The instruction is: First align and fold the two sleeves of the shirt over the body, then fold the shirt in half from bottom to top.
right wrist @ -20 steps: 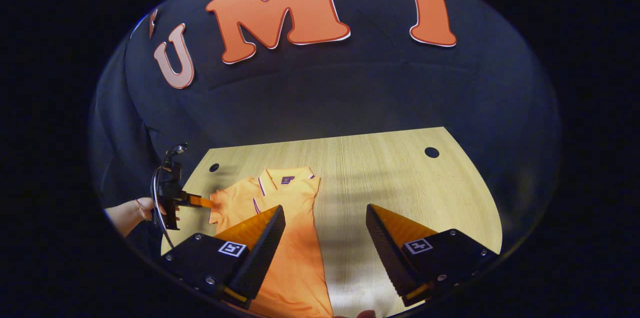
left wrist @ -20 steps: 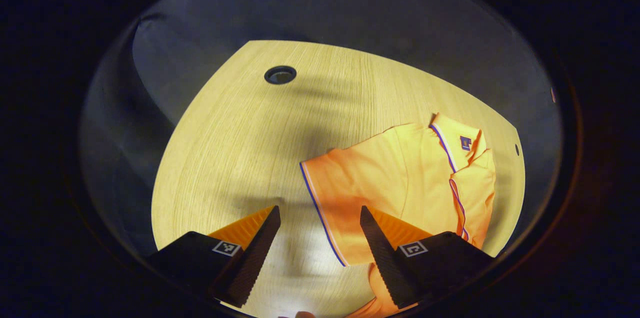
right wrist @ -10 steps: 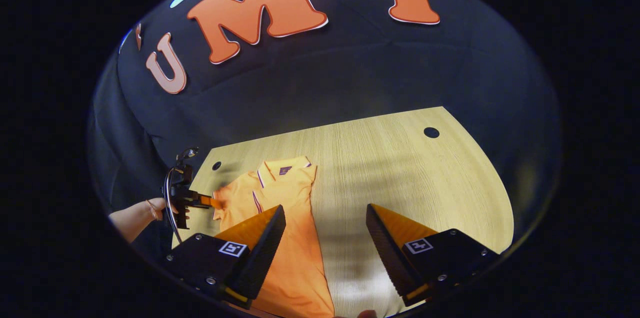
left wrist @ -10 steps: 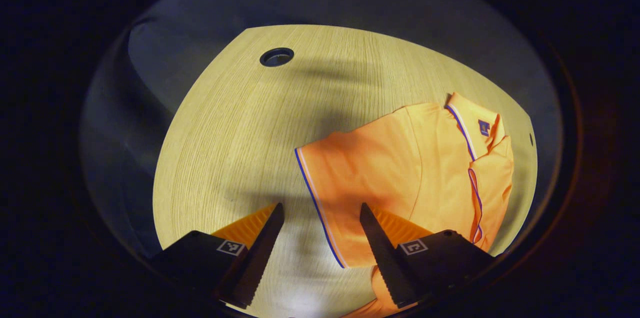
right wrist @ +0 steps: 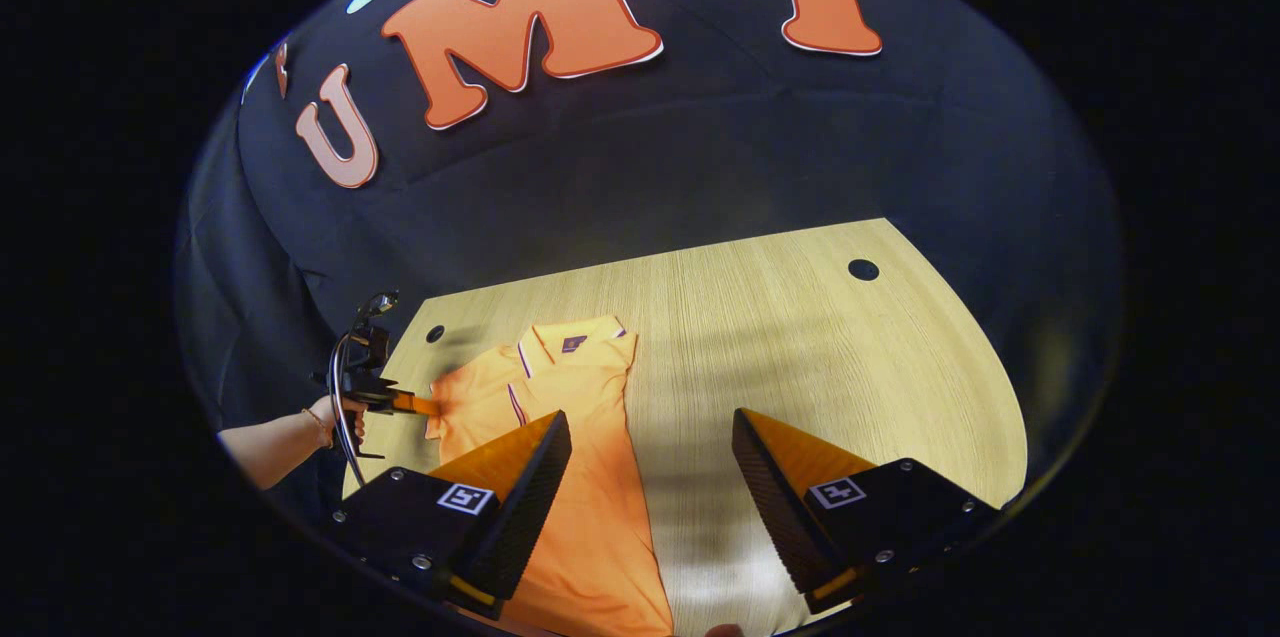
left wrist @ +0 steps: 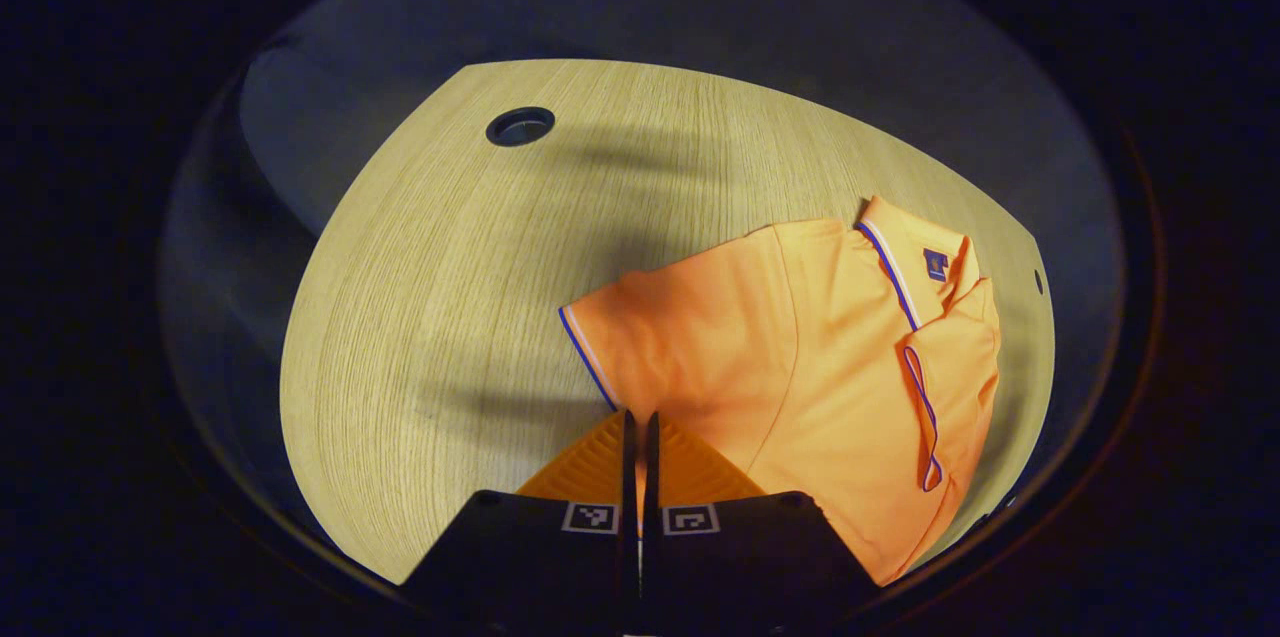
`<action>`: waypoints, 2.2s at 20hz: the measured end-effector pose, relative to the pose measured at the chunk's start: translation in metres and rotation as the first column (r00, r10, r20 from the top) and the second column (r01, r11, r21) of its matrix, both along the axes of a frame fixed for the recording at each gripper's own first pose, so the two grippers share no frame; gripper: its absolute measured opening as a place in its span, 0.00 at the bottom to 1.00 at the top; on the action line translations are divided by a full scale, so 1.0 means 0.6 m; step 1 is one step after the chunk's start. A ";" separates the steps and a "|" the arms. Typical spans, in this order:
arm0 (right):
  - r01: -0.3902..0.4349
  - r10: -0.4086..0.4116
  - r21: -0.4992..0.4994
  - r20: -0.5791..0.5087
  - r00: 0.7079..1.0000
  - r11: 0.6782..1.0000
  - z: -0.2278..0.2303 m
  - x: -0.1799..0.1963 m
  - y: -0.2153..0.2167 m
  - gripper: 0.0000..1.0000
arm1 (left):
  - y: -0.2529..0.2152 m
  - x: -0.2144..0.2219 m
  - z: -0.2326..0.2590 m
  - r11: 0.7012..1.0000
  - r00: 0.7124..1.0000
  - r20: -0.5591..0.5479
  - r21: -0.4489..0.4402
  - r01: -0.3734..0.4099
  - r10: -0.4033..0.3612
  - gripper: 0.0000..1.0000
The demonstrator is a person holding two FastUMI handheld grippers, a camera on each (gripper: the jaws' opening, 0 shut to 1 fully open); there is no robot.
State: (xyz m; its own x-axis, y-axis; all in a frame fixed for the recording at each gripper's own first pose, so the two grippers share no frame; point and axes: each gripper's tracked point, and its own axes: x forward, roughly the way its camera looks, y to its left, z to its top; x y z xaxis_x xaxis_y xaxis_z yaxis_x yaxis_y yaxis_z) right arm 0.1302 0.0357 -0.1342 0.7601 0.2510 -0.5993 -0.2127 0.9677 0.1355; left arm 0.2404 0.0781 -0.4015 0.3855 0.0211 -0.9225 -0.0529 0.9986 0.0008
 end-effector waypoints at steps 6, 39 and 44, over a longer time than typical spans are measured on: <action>0.020 -0.017 -0.040 0.074 0.997 0.999 0.024 0.006 0.006 0.99 | -0.043 0.014 0.098 0.996 0.989 0.116 0.004 0.094 -0.094 0.01; 0.092 -0.093 -0.055 -0.024 0.995 0.994 -0.036 -0.038 -0.088 0.99 | -0.497 -0.028 -0.012 0.929 0.934 0.008 -0.099 0.357 -0.358 0.06; 0.098 -0.101 -0.063 -0.050 0.994 0.993 -0.058 -0.040 -0.096 0.99 | -0.505 -0.042 -0.027 0.931 0.942 0.002 -0.151 0.332 -0.336 0.60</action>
